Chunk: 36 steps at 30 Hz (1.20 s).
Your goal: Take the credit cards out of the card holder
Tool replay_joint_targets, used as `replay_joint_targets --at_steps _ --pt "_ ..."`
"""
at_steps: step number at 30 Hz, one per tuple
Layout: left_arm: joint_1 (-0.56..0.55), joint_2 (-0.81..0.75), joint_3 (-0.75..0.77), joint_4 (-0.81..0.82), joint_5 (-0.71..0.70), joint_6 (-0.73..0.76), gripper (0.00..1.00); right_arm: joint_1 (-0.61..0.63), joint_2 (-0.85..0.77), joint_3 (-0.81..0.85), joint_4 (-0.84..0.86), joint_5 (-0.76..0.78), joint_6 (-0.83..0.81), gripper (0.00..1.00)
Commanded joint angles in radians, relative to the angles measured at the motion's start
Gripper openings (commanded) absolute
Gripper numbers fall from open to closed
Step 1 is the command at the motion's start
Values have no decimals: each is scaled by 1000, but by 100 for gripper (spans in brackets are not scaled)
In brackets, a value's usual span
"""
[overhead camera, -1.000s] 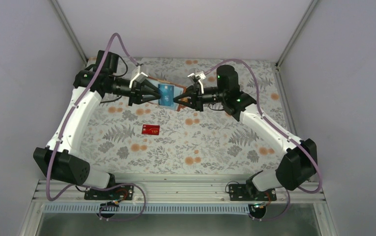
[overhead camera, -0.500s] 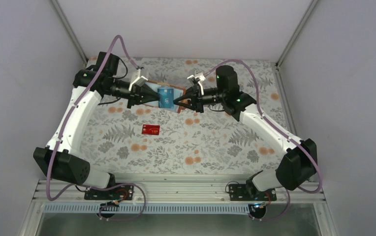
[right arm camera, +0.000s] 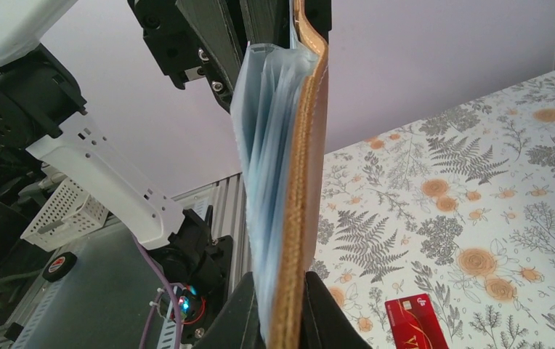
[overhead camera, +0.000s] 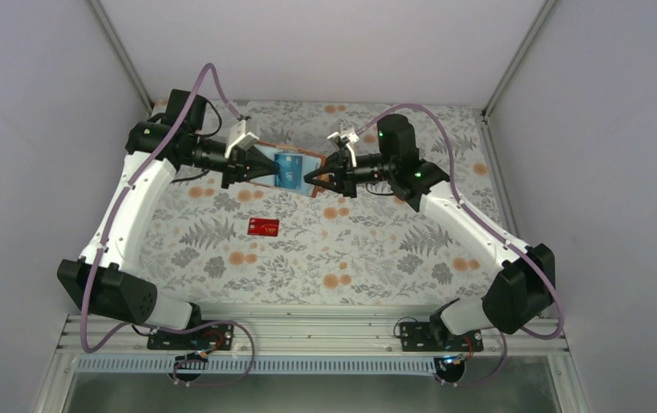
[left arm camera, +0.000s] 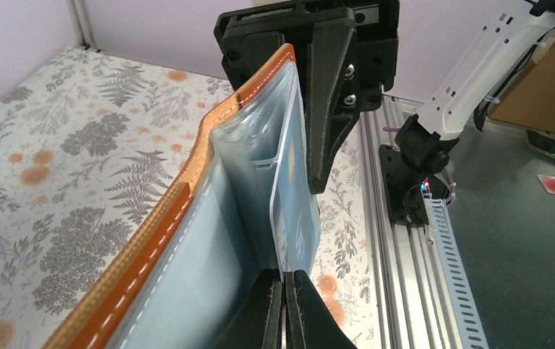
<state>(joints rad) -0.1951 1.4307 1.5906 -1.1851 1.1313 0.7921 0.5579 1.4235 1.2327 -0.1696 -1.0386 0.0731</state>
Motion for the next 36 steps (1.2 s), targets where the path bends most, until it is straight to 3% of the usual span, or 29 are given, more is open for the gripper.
replay_joint_targets --at_steps 1,4,9,13,21,23,25,29,32,36 --pt "7 -5 14 47 5 -28 2 0 -29 31 -26 -18 -22 4" --pt "7 0 5 71 59 -53 2 2 -17 31 -30 -33 -21 4" --pt "2 -6 -14 97 30 -65 3 2 -20 33 -28 -51 -29 4" --pt "-1 4 -27 112 21 -78 14 4 -8 43 -42 -62 -38 4" --pt "-12 32 10 84 36 -52 17 4 -14 39 -52 -66 -49 4" --pt "-20 32 2 77 42 -41 15 5 -13 40 -55 -63 -50 4" --pt "-20 30 4 62 37 -30 3 5 -10 49 -66 -55 -55 4" --pt "-5 11 20 38 52 -25 2 -4 -28 46 -58 -18 -48 4" --pt "35 1 12 97 15 -112 2 -41 -56 18 -41 111 -1 4" --pt "71 -2 -32 193 -52 -219 2 -121 -83 -32 -14 155 59 4"
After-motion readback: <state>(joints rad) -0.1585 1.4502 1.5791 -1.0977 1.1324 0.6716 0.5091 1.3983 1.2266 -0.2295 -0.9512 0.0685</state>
